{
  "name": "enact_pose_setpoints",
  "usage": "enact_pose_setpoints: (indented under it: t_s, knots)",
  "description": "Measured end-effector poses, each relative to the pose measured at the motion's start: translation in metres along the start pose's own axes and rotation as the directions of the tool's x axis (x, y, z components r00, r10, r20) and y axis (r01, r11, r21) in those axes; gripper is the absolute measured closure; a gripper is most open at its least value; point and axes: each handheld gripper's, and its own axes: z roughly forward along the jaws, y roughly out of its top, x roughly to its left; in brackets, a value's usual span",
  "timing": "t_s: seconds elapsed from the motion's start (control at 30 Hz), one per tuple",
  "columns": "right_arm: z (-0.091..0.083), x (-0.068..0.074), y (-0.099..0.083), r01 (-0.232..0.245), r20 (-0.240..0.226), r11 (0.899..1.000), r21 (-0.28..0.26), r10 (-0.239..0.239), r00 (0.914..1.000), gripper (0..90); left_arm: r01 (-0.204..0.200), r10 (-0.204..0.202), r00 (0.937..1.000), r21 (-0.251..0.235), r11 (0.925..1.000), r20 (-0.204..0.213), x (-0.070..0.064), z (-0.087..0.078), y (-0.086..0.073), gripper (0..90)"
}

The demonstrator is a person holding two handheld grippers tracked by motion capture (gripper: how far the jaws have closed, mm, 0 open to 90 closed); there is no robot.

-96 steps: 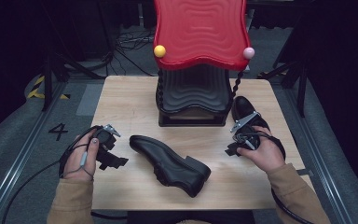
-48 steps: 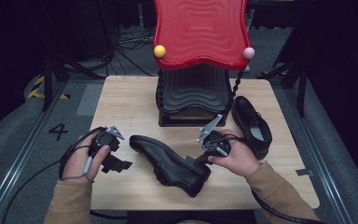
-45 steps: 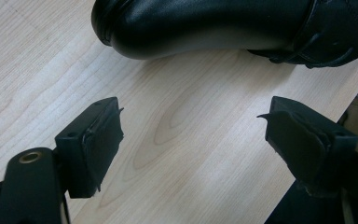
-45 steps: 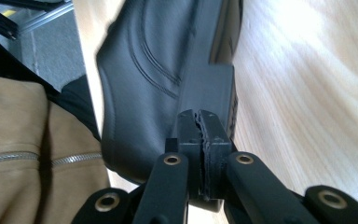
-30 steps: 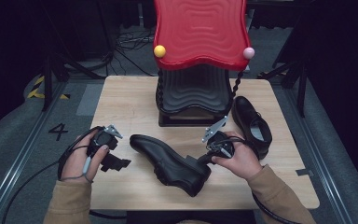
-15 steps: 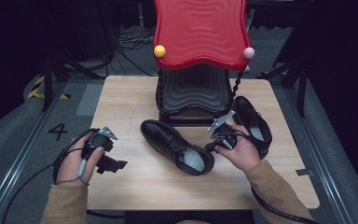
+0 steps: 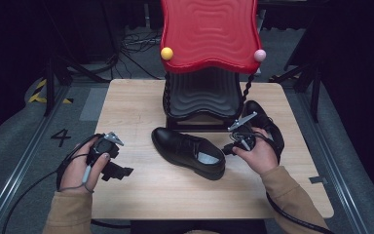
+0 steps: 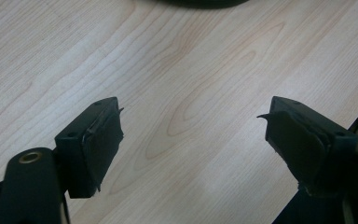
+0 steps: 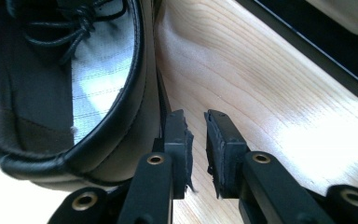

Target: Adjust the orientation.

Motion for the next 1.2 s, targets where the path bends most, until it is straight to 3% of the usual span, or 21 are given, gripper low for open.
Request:
enact_pose_setpoints:
  t_s: [0.17,0.27,0.37,0.5,0.6,0.73,0.77,0.9,1.0,1.1,1.2]
  knots:
    - [-0.013,0.003,0.001,0.019,-0.005,0.999,-0.034,-0.019,0.9998,76.6,-0.006,0.006,1.0,0.001,1.0,0.002,0.0,0.0,0.002,19.2]
    - [-0.023,0.006,0.002,0.024,-0.045,0.997,-0.077,-0.027,0.9986,76.3,-0.008,0.008,0.9999,0.005,1.0,0.006,0.0,0.001,0.003,19.1]
    - [-0.03,0.009,0.003,0.041,-0.054,0.994,-0.1,-0.047,0.9974,75.5,-0.01,0.01,0.9999,0.007,0.9999,0.004,0.0,0.002,0.004,19.1]
    - [-0.043,0.026,0.007,0.102,-0.087,0.987,-0.126,-0.114,0.9897,72.9,-0.014,0.014,0.9999,0.01,0.9998,0.006,-0.002,0.003,0.005,19.1]
    - [-0.045,0.041,0.011,0.163,-0.103,0.978,-0.126,-0.177,0.9788,69.5,-0.017,0.017,0.9998,0.01,0.9998,0.008,-0.003,0.003,0.005,19.0]
    - [-0.04,0.056,0.015,0.237,-0.128,0.966,-0.107,-0.25,0.9598,67.8,-0.017,0.017,0.9998,0.012,0.9998,0.007,-0.003,0.003,0.005,19.1]
    - [-0.04,0.056,0.015,0.237,-0.128,0.966,-0.107,-0.25,0.9598,67.8,-0.017,0.017,0.9998,0.012,0.9998,0.007,-0.003,0.003,0.005,19.1]
    - [-0.022,0.066,0.017,0.292,-0.15,0.955,-0.059,-0.298,0.9428,68.7,-0.025,0.024,0.9997,0.017,0.9996,0.009,-0.004,0.004,0.006,19.0]
    - [-0.015,0.067,0.019,0.291,-0.151,0.956,-0.035,-0.293,0.944,70.6,-0.022,0.021,0.9997,0.02,0.9996,0.011,-0.003,0.005,0.006,19.0]
    - [-0.003,0.071,0.021,0.341,-0.156,0.94,0.004,-0.336,0.9288,74.7,-0.019,0.018,0.9998,0.018,0.9997,0.011,-0.003,0.005,0.006,19.2]
    - [0.001,0.073,0.022,0.369,-0.142,0.929,0.021,-0.362,0.9211,78.6,-0.019,0.019,0.9998,0.021,0.9996,0.011,-0.003,0.005,0.006,19.1]
